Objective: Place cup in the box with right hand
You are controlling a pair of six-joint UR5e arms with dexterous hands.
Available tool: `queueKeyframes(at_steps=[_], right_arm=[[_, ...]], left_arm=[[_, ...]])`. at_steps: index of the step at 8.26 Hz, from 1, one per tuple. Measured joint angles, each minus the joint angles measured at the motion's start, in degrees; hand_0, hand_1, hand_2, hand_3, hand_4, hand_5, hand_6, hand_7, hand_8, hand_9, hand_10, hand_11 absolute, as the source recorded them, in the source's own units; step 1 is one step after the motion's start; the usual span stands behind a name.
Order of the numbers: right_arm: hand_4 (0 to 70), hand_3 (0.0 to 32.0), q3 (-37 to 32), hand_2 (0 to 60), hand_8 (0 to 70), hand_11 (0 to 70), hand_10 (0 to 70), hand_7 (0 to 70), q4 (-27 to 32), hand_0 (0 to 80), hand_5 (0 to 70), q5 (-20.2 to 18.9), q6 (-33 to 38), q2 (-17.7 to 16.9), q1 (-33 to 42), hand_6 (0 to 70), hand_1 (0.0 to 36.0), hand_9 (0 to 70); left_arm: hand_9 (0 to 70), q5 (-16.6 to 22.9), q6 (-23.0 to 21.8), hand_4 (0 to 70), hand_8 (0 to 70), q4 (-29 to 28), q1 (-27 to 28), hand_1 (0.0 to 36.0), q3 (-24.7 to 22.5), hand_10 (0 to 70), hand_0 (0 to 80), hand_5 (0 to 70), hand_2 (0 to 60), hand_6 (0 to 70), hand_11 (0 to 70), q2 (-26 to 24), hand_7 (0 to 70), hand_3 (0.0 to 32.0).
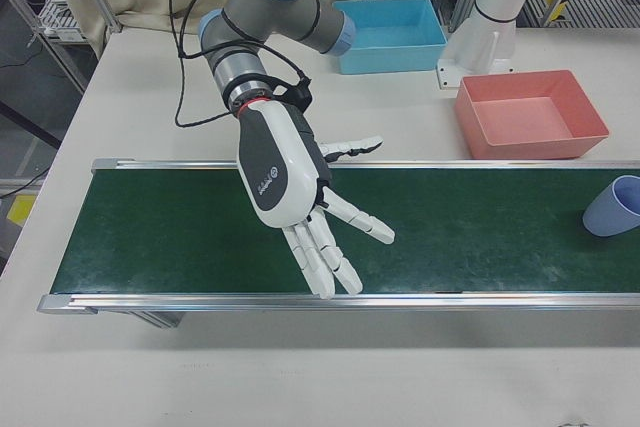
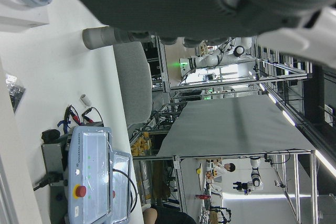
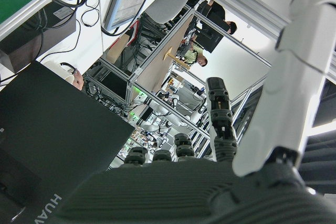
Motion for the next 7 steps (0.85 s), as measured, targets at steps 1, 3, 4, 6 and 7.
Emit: queueKeyframes(at_steps=[1, 3, 4, 6, 7], right_arm=[[22.0, 0.0, -0.13, 0.0, 0.0, 4.9, 2.2, 12.8, 0.54, 52.0, 4.7, 2.54, -0.46, 0.00, -2.32, 4.4, 11.0, 1.1], [27.3, 0.0, -1.83, 0.0, 0.0, 6.4, 3.3, 17.0, 2.63, 52.0, 4.7, 10.18, -0.68, 0.08, -7.35, 5.3, 11.2, 2.0], [30.4, 0.0, -3.98, 8.5, 0.2, 5.6, 2.6, 20.1, 5.04, 53.6, 5.4, 13.90, -0.61, 0.32, -8.97, 6.0, 16.4, 2.7], [31.0, 0.0, -7.04, 14.4, 0.3, 5.3, 2.3, 23.1, 7.57, 54.9, 5.7, 17.29, -0.03, 0.23, -9.92, 6.6, 19.6, 3.2], [30.3, 0.0, -7.66, 7.4, 0.2, 4.4, 1.6, 20.7, 7.77, 56.0, 5.7, 17.51, 1.19, -0.01, -9.82, 6.1, 18.2, 2.7]], left_arm=[[0.0, 0.00, 0.00, 0.0, 0.0, 0.00, -0.02, 0.0, 0.00, 0.0, 0.0, 0.0, 0.0, 0.0, 0.0, 0.03, 0.0, 0.0], [0.0, 0.00, 0.00, 0.0, 0.0, 0.00, -0.01, 0.0, 0.00, 0.0, 0.0, 0.0, 0.0, 0.0, 0.0, 0.02, 0.0, 0.0], [0.0, 0.00, -0.03, 0.0, 0.0, 0.00, -0.02, 0.0, 0.00, 0.0, 0.0, 0.0, 0.0, 0.0, 0.0, 0.04, 0.0, 0.0], [0.0, 0.00, -0.08, 0.0, 0.0, 0.00, -0.04, 0.0, 0.00, 0.0, 0.0, 0.0, 0.0, 0.0, 0.0, 0.04, 0.0, 0.0], [0.0, 0.00, -0.06, 0.0, 0.0, 0.00, -0.04, 0.0, 0.00, 0.0, 0.0, 0.0, 0.0, 0.0, 0.0, 0.04, 0.0, 0.0]])
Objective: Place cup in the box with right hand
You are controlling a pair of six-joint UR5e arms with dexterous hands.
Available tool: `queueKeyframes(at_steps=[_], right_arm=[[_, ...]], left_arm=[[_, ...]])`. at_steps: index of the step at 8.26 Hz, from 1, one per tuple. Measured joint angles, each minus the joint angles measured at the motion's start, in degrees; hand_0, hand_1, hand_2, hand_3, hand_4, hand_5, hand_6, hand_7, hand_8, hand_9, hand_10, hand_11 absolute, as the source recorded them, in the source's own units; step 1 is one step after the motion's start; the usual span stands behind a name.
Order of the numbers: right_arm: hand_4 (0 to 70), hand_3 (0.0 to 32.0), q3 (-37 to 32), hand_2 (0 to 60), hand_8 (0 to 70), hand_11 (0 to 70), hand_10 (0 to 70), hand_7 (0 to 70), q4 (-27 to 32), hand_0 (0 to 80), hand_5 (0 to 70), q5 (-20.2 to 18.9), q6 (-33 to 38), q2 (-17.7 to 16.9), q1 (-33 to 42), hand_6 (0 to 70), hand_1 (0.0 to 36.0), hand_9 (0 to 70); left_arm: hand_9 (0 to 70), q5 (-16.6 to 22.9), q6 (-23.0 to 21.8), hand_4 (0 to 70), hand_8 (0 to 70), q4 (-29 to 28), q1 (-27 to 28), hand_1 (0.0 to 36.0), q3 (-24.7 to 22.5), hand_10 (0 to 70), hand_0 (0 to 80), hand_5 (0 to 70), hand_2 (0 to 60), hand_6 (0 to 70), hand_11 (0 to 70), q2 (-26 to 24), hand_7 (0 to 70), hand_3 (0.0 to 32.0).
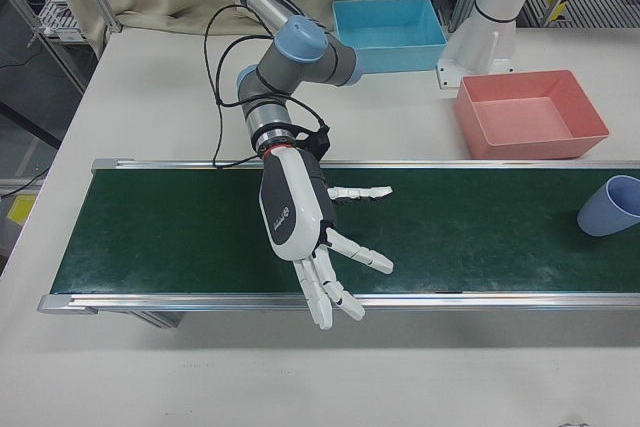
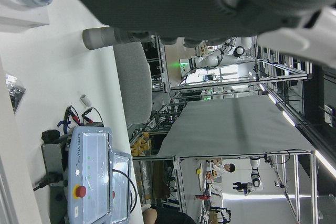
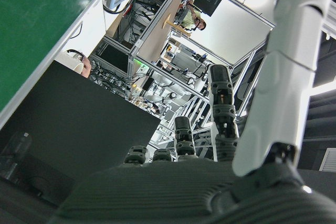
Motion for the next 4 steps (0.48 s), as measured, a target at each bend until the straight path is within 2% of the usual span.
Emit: queueKeyframes(at_steps=[1, 2, 4], right_arm=[[30.7, 0.0, -0.33, 2.9, 0.2, 4.0, 1.4, 20.7, 0.07, 55.8, 5.5, 0.01, 2.43, -0.68, 0.01, 6.0, 16.4, 2.7], [34.6, 0.0, -0.54, 0.0, 0.3, 3.6, 1.3, 25.4, 0.08, 54.3, 4.8, 0.06, 4.63, -1.25, -0.11, 6.7, 13.7, 3.6], [33.2, 0.0, -0.45, 0.0, 0.2, 2.0, 0.2, 24.5, 0.02, 54.1, 4.4, 0.21, 8.01, -1.37, -0.15, 6.3, 12.2, 3.5]], left_arm=[[0.0, 0.00, 0.03, 0.0, 0.0, 0.00, 0.02, 0.0, 0.00, 0.0, 0.0, 0.0, 0.0, 0.0, 0.0, -0.01, 0.0, 0.0], [0.0, 0.00, 0.05, 0.0, 0.0, 0.00, 0.02, 0.0, 0.00, 0.0, 0.0, 0.0, 0.0, 0.0, 0.0, -0.02, 0.0, 0.0], [0.0, 0.00, 0.06, 0.0, 0.0, 0.00, 0.04, 0.0, 0.00, 0.0, 0.0, 0.0, 0.0, 0.0, 0.0, -0.03, 0.0, 0.0]])
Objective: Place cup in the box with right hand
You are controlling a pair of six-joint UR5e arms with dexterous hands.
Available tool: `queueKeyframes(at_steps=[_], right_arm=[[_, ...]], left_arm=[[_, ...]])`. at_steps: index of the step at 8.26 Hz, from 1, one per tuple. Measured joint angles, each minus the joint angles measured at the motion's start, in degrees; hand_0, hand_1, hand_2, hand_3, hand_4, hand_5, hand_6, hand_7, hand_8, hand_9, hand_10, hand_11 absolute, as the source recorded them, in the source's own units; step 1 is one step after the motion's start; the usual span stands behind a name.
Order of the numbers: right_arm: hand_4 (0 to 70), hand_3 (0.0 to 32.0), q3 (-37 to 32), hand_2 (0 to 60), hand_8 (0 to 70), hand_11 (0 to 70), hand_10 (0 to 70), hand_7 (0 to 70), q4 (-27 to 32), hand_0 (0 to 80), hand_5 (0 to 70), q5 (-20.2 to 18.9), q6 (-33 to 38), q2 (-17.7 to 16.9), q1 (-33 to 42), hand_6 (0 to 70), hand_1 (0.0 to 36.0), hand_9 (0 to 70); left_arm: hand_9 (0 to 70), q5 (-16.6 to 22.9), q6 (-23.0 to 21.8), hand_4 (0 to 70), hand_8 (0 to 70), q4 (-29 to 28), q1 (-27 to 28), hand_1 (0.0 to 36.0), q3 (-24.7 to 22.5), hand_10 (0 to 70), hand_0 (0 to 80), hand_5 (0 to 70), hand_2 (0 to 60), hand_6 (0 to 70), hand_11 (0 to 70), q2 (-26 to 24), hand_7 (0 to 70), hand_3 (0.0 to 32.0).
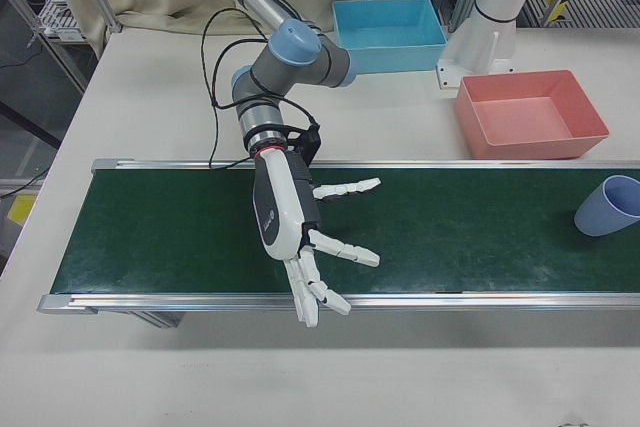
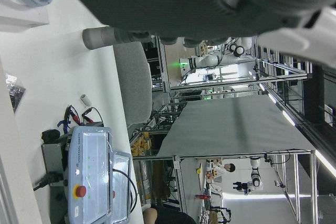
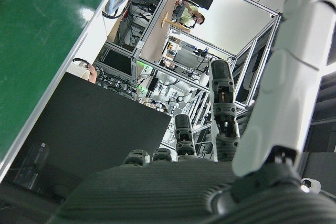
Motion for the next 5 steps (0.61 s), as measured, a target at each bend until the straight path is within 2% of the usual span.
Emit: queueKeyframes(at_steps=[2, 3, 4, 5], right_arm=[[37.1, 0.0, 0.23, 0.0, 0.4, 1.1, 0.0, 29.5, -1.59, 54.6, 4.3, 0.02, 2.94, 0.22, -0.05, 7.2, 12.7, 4.5], [36.2, 0.0, 0.80, 0.0, 0.4, 0.9, 0.0, 29.5, -5.07, 54.8, 4.4, 0.02, 4.58, 1.26, -0.76, 7.2, 13.0, 4.5], [31.5, 0.0, 1.51, 0.0, 0.2, 0.6, 0.0, 24.8, -8.43, 54.3, 4.6, 0.10, 5.74, 3.32, -1.97, 6.3, 14.0, 3.5], [32.4, 0.0, 1.99, 0.1, 0.3, 0.8, 0.0, 26.3, -10.75, 54.7, 4.7, 0.69, 6.25, 5.80, -3.40, 6.6, 14.9, 3.8]], left_arm=[[0.0, 0.00, 0.00, 0.0, 0.0, 0.00, -0.02, 0.0, 0.00, 0.0, 0.0, 0.0, 0.0, 0.0, 0.0, 0.00, 0.0, 0.0], [0.0, 0.00, 0.00, 0.0, 0.0, 0.00, -0.01, 0.0, 0.00, 0.0, 0.0, 0.0, 0.0, 0.0, 0.0, 0.00, 0.0, 0.0], [0.0, 0.00, 0.00, 0.0, 0.0, 0.00, 0.01, 0.0, 0.00, 0.0, 0.0, 0.0, 0.0, 0.0, 0.0, 0.00, 0.0, 0.0], [0.0, 0.00, 0.00, 0.0, 0.0, 0.00, 0.01, 0.0, 0.00, 0.0, 0.0, 0.0, 0.0, 0.0, 0.0, 0.00, 0.0, 0.0]])
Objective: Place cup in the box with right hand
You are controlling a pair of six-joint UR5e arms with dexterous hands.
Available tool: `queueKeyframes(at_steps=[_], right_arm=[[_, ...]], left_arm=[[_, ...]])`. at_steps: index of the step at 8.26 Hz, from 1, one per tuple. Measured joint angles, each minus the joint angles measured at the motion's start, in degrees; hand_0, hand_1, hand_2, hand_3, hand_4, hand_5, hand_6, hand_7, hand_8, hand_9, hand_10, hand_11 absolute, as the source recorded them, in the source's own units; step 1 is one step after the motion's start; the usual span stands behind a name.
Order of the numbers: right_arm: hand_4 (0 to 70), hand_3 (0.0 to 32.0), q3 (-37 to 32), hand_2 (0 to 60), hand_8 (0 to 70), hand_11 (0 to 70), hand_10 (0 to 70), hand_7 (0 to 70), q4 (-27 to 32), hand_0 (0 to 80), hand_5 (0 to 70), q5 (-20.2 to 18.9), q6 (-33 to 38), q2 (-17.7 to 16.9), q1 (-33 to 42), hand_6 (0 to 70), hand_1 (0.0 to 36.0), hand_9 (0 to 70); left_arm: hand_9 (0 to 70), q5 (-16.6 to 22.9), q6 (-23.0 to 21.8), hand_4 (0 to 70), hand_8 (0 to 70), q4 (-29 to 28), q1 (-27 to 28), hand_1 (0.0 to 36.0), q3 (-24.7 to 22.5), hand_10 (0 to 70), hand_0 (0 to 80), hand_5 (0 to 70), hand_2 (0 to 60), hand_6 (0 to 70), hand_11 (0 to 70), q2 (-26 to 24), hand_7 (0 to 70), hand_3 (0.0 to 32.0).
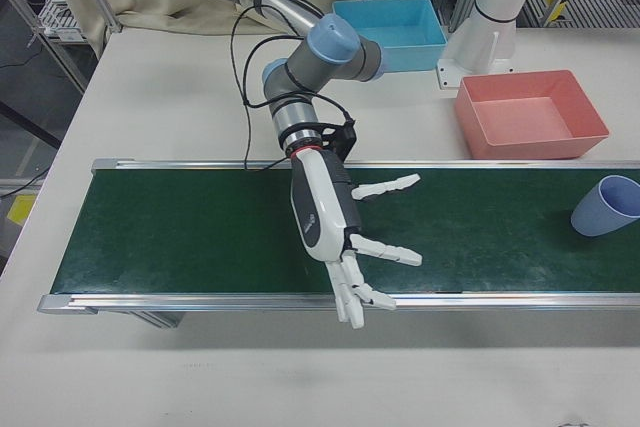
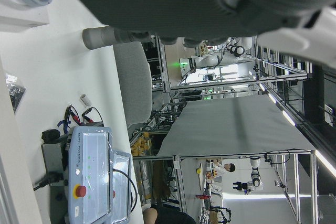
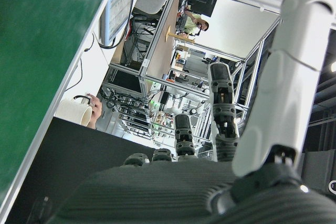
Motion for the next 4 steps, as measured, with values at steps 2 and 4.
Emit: queueKeyframes(at_steps=[2, 4], right_arm=[[32.4, 0.0, 1.11, 4.0, 0.3, 0.0, 0.0, 27.6, -3.44, 55.0, 4.8, 1.19, 0.29, 3.46, -2.92, 6.8, 16.7, 4.1], [29.6, 0.0, 2.24, 2.4, 0.2, 0.6, 0.0, 23.3, -4.29, 55.5, 5.1, 4.06, -0.59, 4.97, -6.67, 6.1, 16.6, 3.2]], left_arm=[[0.0, 0.00, 0.00, 0.0, 0.0, 0.00, 0.02, 0.0, 0.00, 0.0, 0.0, 0.0, 0.0, 0.0, 0.0, 0.00, 0.0, 0.0], [0.0, 0.00, -0.03, 0.0, 0.0, 0.00, 0.01, 0.0, 0.00, 0.0, 0.0, 0.0, 0.0, 0.0, 0.0, 0.00, 0.0, 0.0]])
